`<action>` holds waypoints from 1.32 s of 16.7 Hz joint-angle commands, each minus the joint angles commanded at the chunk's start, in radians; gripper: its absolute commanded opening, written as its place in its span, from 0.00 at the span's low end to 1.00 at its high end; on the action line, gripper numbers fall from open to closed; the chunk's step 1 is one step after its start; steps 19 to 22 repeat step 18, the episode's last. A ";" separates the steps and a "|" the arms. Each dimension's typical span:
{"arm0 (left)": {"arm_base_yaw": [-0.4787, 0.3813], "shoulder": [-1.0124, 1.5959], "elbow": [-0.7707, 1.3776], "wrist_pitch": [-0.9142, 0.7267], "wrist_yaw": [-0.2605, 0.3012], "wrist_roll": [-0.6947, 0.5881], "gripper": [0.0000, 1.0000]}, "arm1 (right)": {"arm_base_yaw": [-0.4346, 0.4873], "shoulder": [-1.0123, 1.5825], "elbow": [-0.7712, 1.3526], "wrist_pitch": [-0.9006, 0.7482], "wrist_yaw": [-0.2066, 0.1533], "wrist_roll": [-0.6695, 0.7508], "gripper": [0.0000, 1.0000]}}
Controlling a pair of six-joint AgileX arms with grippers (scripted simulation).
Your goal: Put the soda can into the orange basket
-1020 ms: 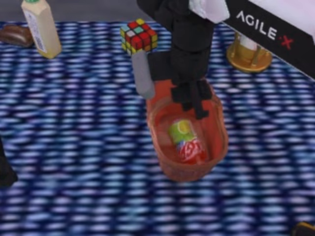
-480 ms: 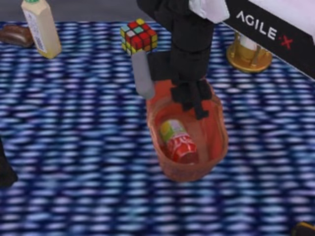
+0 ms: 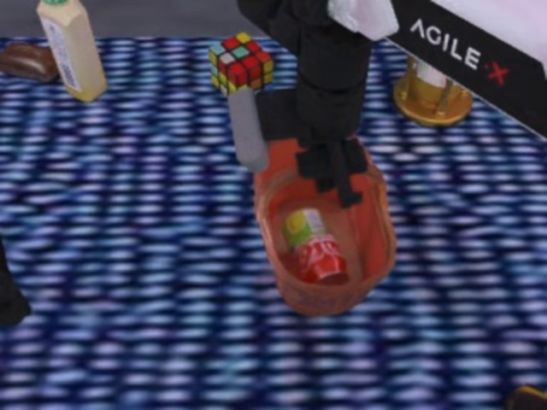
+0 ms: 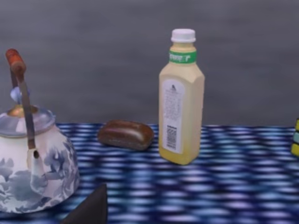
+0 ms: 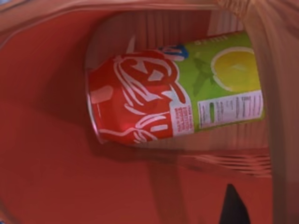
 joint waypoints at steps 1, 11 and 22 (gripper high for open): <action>0.000 0.000 0.000 0.000 0.000 0.000 1.00 | 0.000 0.000 0.000 0.000 0.000 0.000 0.00; 0.000 0.000 0.000 0.000 0.000 0.000 1.00 | -0.006 0.009 0.043 -0.041 0.000 -0.008 0.00; 0.000 0.000 0.000 0.000 0.000 0.000 1.00 | -0.028 0.029 0.258 -0.229 0.001 -0.036 0.00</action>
